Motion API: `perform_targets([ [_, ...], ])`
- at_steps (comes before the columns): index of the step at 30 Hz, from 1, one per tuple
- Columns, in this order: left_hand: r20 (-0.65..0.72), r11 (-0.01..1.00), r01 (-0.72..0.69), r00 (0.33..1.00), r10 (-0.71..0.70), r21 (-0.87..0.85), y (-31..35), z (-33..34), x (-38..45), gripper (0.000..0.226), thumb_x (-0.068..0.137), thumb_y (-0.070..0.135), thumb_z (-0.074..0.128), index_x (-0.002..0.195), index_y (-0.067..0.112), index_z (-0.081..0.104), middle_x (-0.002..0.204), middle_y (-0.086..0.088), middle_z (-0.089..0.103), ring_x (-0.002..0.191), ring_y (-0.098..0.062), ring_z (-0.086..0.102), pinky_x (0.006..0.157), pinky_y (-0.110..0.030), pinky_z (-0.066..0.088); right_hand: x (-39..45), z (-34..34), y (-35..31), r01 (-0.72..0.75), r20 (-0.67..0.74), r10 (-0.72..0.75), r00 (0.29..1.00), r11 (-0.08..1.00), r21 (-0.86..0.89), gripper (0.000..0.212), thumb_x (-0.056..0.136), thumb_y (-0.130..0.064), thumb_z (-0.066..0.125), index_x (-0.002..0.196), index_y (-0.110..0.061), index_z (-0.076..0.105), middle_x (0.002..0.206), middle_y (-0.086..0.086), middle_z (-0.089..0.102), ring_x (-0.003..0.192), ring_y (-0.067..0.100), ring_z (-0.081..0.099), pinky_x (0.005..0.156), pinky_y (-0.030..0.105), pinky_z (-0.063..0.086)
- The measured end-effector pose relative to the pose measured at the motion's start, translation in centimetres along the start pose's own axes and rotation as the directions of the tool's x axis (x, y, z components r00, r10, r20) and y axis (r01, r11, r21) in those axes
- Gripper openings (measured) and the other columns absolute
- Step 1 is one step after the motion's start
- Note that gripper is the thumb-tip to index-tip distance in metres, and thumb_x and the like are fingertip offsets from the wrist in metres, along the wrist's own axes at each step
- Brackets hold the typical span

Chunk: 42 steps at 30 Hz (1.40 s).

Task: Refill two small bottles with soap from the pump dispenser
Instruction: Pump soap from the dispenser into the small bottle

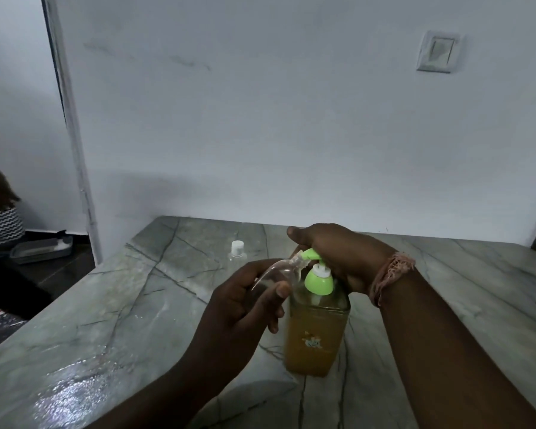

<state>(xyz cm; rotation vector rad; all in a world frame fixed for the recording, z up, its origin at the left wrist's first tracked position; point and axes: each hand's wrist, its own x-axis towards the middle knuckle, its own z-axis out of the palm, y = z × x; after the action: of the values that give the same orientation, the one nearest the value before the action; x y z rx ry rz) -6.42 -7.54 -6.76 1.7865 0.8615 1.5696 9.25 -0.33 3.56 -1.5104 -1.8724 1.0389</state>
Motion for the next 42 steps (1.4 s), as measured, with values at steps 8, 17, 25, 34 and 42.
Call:
perform_targets([
  [8, -0.011, 0.916, 0.134, 0.989, -0.149, -0.379, -0.1, -0.4, -0.3, 0.022, 0.088, 0.013, 0.061, 0.109, 0.007, 0.059, 0.092, -0.026, 0.063, 0.070, -0.029, 0.060, 0.059, -0.036, 0.051, 0.1, 0.0, -0.1, 0.065, -0.008, -0.066, 0.998, 0.988, -0.142, 0.050, 0.103, -0.041, 0.041, 0.110, 0.000, 0.067, 0.115, 0.018, 0.065, 0.108, 0.037, 0.060, 0.100, 0.049, 0.046],
  [17, -0.021, 0.857, 0.204, 0.970, -0.243, -0.473, 0.7, -1.1, -0.6, 0.040, 0.084, 0.039, 0.072, 0.118, 0.018, 0.071, 0.104, -0.016, 0.073, 0.061, -0.019, 0.061, 0.048, -0.026, 0.048, -0.2, 0.2, -0.1, 0.041, 0.006, -0.041, 0.999, 0.989, -0.139, 0.056, 0.099, -0.052, 0.044, 0.109, -0.003, 0.069, 0.114, 0.017, 0.065, 0.102, 0.033, 0.061, 0.099, 0.047, 0.047],
  [25, 0.041, 0.786, 0.268, 0.954, -0.296, -0.557, 0.8, -1.8, -0.6, 0.037, 0.087, 0.023, 0.061, 0.120, 0.010, 0.070, 0.114, -0.022, 0.070, 0.067, -0.023, 0.064, 0.054, -0.027, 0.053, -0.7, 0.4, 0.3, 0.021, 0.019, -0.019, 1.000, 0.995, -0.095, 0.062, 0.092, -0.064, 0.046, 0.101, -0.009, 0.072, 0.109, 0.013, 0.069, 0.101, 0.032, 0.064, 0.097, 0.050, 0.049],
  [34, 0.057, 0.737, 0.288, 0.945, -0.322, -0.611, 0.9, -1.8, -0.4, 0.069, 0.063, 0.047, 0.088, 0.120, 0.011, 0.071, 0.117, -0.023, 0.069, 0.070, -0.021, 0.066, 0.059, -0.025, 0.055, -1.0, 0.3, -0.7, -0.006, -0.007, 0.004, 1.000, 0.982, -0.190, 0.061, 0.094, -0.063, 0.043, 0.101, -0.010, 0.073, 0.102, 0.011, 0.069, 0.094, 0.029, 0.065, 0.090, 0.044, 0.053],
  [42, 0.124, 0.687, 0.286, 0.953, -0.277, -0.668, 1.2, -2.3, -0.4, 0.071, 0.060, 0.052, 0.086, 0.118, 0.014, 0.072, 0.118, -0.020, 0.070, 0.071, -0.018, 0.066, 0.060, -0.024, 0.055, -1.7, 0.2, -1.8, -0.034, -0.033, 0.025, 0.999, 0.948, -0.316, 0.060, 0.102, -0.054, 0.030, 0.111, -0.009, 0.069, 0.092, 0.009, 0.063, 0.074, 0.020, 0.057, 0.067, 0.028, 0.046],
])
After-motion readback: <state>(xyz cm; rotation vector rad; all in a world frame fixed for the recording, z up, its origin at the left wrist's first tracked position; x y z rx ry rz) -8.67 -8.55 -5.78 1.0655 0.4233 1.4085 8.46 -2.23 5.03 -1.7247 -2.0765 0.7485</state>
